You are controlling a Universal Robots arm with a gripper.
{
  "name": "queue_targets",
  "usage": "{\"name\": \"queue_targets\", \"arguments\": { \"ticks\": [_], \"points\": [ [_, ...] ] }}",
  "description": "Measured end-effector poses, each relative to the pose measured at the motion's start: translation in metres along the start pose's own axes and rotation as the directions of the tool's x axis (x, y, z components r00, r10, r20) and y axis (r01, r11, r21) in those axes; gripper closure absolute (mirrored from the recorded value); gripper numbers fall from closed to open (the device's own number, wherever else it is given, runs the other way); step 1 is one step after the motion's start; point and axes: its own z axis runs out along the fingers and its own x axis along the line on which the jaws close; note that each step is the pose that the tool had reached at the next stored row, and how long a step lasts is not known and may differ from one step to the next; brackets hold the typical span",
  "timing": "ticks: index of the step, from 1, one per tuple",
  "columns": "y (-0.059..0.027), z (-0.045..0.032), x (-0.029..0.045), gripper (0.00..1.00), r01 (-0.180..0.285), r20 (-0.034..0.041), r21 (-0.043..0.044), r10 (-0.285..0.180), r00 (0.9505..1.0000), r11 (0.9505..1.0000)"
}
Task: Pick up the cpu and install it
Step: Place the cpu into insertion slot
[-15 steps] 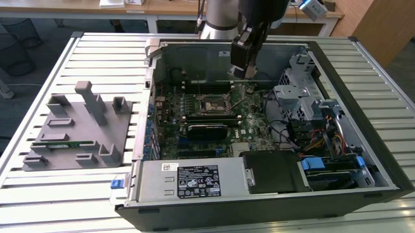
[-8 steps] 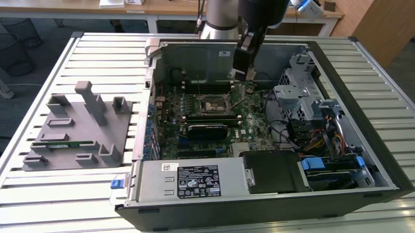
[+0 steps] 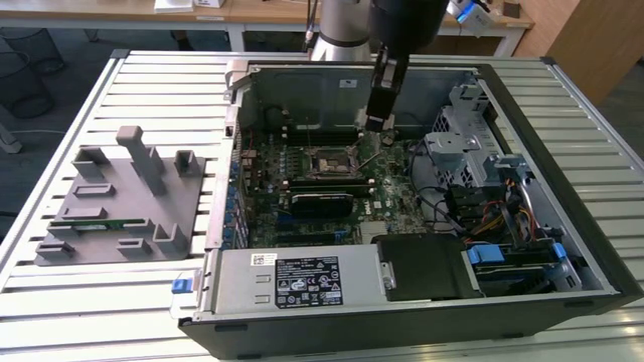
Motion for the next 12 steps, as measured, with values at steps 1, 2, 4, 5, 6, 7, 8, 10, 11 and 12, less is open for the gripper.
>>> {"name": "queue_targets", "arguments": {
  "ticks": [1, 2, 4, 5, 6, 7, 8, 10, 11, 12],
  "points": [
    [0.0000, 0.0011, 0.0000, 0.47, 0.018, -0.0007, -0.0003, -0.018, 0.9998, 0.9998],
    [-0.0001, 0.0021, 0.0001, 0.47, 0.036, -0.0014, -0.0006, -0.036, 0.9994, 0.9994],
    [-0.0002, 0.0043, 0.0001, 0.47, 0.072, -0.0028, -0.0012, -0.072, 0.9974, 0.9974],
    [-0.0002, 0.0054, 0.0001, 0.47, 0.090, -0.0034, -0.0015, -0.090, 0.9960, 0.9960],
    [-0.0002, 0.0064, 0.0001, 0.47, 0.108, -0.0042, -0.0018, -0.108, 0.9942, 0.9942],
    [-0.0003, 0.0075, 0.0001, 0.47, 0.125, -0.0048, -0.0022, -0.125, 0.9921, 0.9921],
    [-0.0003, 0.0087, 0.0001, 0.47, 0.145, -0.0056, -0.0026, -0.145, 0.9894, 0.9894],
    [-0.0004, 0.0105, 0.0002, 0.47, 0.180, -0.0069, -0.0033, -0.180, 0.9836, 0.9836],
    [-0.0003, 0.0110, 0.0002, 0.47, 0.197, -0.0076, -0.0037, -0.197, 0.9804, 0.9804],
    [0.0001, 0.0115, 0.0003, 0.47, 0.208, -0.0080, -0.0039, -0.208, 0.9781, 0.9781]
  ]
}}
